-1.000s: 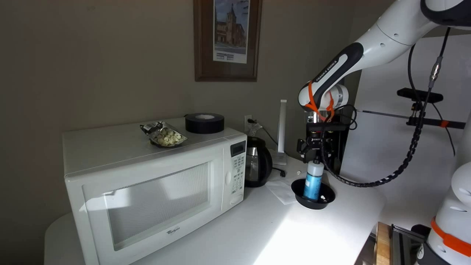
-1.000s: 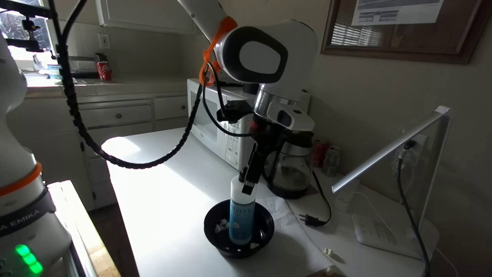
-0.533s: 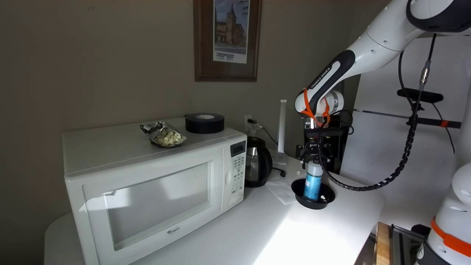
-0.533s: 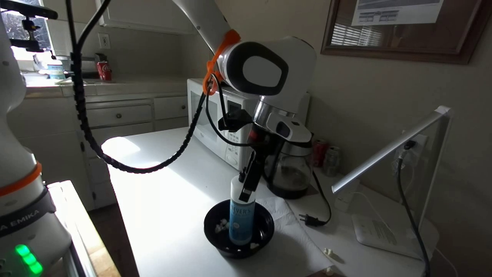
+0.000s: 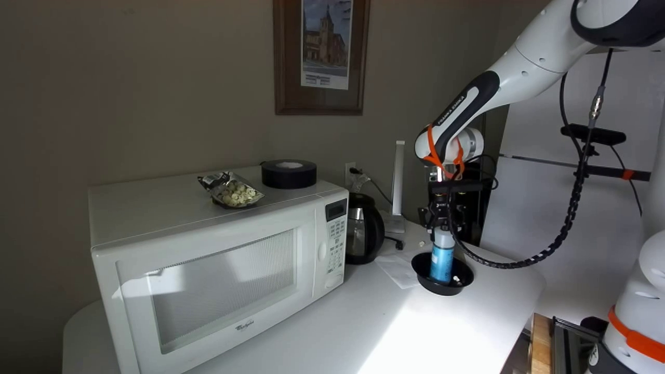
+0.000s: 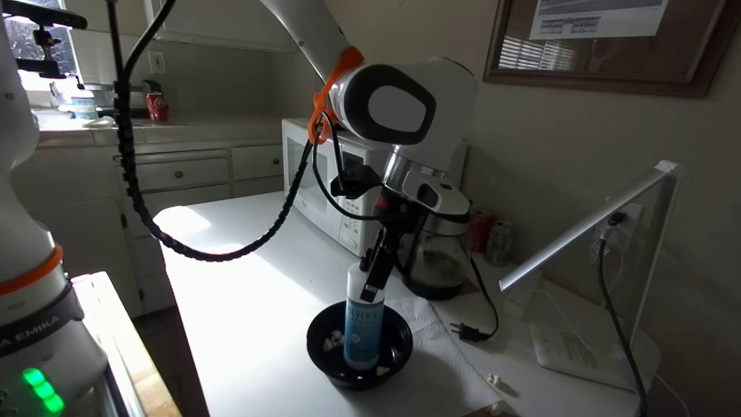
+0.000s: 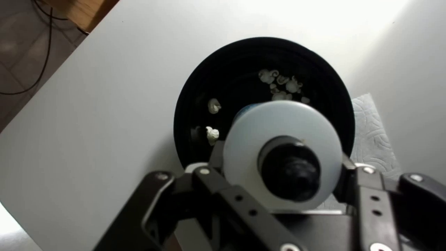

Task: Take the blue bottle out of the black bowl

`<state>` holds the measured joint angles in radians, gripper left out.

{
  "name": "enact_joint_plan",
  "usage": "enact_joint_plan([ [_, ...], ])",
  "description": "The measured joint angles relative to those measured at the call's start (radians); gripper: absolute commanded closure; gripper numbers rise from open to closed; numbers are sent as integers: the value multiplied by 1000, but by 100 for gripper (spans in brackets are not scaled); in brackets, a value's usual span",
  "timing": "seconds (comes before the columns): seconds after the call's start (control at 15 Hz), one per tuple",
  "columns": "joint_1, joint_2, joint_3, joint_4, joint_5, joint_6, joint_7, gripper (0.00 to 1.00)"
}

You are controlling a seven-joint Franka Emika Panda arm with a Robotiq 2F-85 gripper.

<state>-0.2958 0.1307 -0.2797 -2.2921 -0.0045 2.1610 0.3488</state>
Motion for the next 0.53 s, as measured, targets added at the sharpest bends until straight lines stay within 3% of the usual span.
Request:
enact_joint_plan([
  [0.2,2,-35,-1,-2,-1,-21,-36,58],
  [0.53,-5,-199,-8,-24,0,-111,-144,58],
])
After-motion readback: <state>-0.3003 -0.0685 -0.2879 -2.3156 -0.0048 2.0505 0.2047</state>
